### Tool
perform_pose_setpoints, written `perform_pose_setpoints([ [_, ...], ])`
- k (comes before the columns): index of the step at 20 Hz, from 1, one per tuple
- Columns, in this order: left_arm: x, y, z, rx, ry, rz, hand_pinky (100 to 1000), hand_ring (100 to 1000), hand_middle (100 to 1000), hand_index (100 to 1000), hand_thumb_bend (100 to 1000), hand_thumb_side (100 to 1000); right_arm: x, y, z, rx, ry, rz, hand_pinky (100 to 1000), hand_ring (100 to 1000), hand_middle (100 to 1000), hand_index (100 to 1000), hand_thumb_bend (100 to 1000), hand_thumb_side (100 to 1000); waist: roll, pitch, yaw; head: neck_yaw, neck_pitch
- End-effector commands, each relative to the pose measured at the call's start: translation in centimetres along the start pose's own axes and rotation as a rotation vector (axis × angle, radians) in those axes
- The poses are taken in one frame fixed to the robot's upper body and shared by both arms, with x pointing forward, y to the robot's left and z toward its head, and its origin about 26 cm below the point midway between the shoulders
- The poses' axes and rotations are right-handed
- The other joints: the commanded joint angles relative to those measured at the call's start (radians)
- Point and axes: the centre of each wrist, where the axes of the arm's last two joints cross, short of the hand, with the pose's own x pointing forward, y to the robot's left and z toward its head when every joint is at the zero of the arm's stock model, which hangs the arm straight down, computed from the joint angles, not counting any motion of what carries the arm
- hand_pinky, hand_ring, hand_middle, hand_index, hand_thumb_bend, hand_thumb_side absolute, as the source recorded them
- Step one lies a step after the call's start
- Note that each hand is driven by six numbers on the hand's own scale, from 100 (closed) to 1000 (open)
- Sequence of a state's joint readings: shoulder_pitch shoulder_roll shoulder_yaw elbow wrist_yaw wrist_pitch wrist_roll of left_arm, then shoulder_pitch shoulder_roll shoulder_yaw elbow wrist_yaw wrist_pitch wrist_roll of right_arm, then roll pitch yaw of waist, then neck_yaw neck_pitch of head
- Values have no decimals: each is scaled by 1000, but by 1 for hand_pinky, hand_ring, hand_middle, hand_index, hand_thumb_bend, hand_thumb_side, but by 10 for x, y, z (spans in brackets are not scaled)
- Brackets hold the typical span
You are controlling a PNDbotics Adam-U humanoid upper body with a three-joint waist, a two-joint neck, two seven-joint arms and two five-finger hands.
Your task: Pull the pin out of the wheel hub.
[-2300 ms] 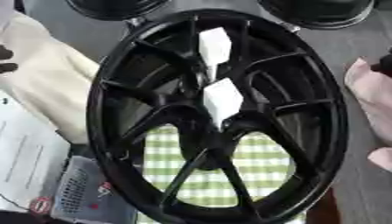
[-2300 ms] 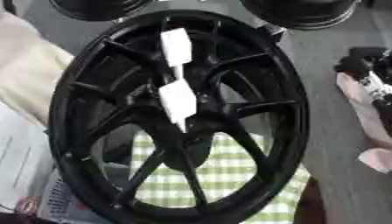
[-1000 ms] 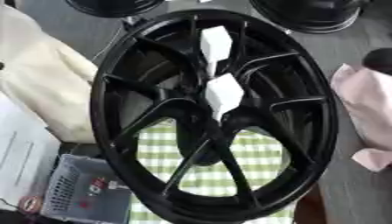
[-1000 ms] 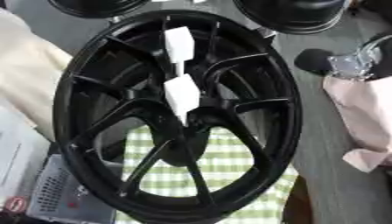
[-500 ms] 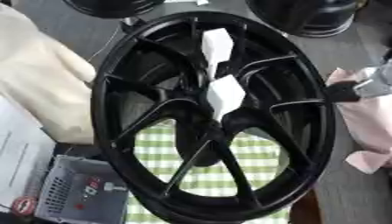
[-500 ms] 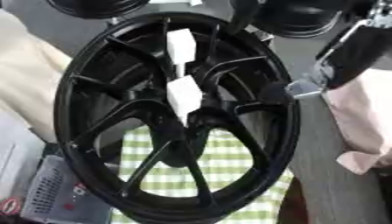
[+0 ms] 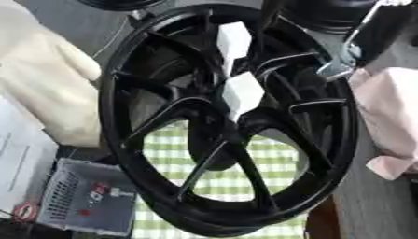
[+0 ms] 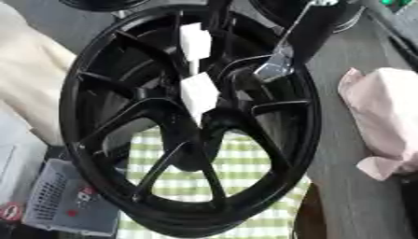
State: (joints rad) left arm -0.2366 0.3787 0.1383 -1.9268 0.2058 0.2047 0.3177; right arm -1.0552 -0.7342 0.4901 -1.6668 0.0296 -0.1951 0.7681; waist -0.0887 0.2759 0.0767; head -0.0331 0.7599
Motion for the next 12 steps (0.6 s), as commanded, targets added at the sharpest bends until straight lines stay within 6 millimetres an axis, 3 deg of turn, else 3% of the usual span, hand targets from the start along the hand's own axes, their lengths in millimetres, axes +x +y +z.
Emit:
perform_pose_setpoints([
  [1, 5, 10, -2, 27, -21, -36, 641, 638, 526, 664, 556, 551, 1, -8, -12, 21, -25, 14, 840, 706, 692, 775, 523, 400, 3, -30, -12, 15, 10],
  [12, -9, 34, 8, 138, 27, -97, 640, 638, 525, 664, 559, 552, 24, 9, -52, 40, -161, 51, 835, 711, 699, 779, 511, 401, 1, -41, -74, 96, -5],
])
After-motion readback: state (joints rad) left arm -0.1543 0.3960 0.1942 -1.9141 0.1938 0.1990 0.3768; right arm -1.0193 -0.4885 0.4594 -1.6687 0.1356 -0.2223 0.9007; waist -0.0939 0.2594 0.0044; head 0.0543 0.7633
